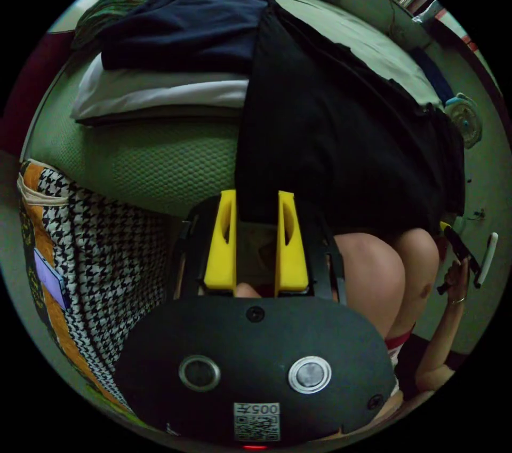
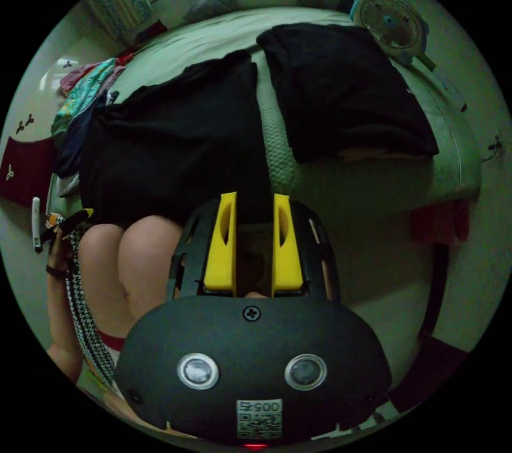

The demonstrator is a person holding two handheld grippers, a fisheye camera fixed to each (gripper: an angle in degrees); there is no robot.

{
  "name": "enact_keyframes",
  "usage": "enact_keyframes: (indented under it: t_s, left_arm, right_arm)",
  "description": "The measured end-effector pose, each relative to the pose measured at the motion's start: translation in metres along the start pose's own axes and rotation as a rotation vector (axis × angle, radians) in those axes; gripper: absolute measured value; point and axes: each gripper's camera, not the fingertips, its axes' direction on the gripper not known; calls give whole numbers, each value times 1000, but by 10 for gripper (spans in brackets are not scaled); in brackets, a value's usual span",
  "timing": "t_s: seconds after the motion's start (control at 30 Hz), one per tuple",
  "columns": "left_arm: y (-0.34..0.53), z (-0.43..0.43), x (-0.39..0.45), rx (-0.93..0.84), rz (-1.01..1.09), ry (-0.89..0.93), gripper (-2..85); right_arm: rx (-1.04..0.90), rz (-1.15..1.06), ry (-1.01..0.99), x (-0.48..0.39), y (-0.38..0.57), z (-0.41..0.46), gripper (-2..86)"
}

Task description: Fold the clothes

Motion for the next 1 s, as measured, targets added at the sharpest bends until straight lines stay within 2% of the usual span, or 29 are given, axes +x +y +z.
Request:
enact_keyframes:
  t_s: [0.07, 0.13, 0.33, 0.6, 0.73, 0.87, 1.0]
  left_arm:
    - [-13, 6, 4, -21, -11, 40, 87]
    - [-24, 8, 10, -15, -11, 56, 54]
    - [-50, 8, 27, 77, 41, 14, 28]
    - [-81, 42, 38, 97, -21, 70, 32]
    - [-92, 34, 49, 165, -7, 119, 37]
    - [-117, 17, 74, 276, 41, 89, 29]
    - [-167, 21, 110, 299, 112, 99, 35]
  right_arm:
    - [-42, 35, -47, -1, -12, 6, 57]
    - [4, 32, -74, -5, -23, 0, 23]
    - [104, -7, 20, -10, -55, -6, -14]
    - [64, -8, 99, -33, -99, 29, -13]
    - [48, -117, 117, -53, -124, 15, -2]
    - [145, -212, 126, -73, -154, -8, 17]
    - [255, -299, 113, -103, -208, -12, 36]
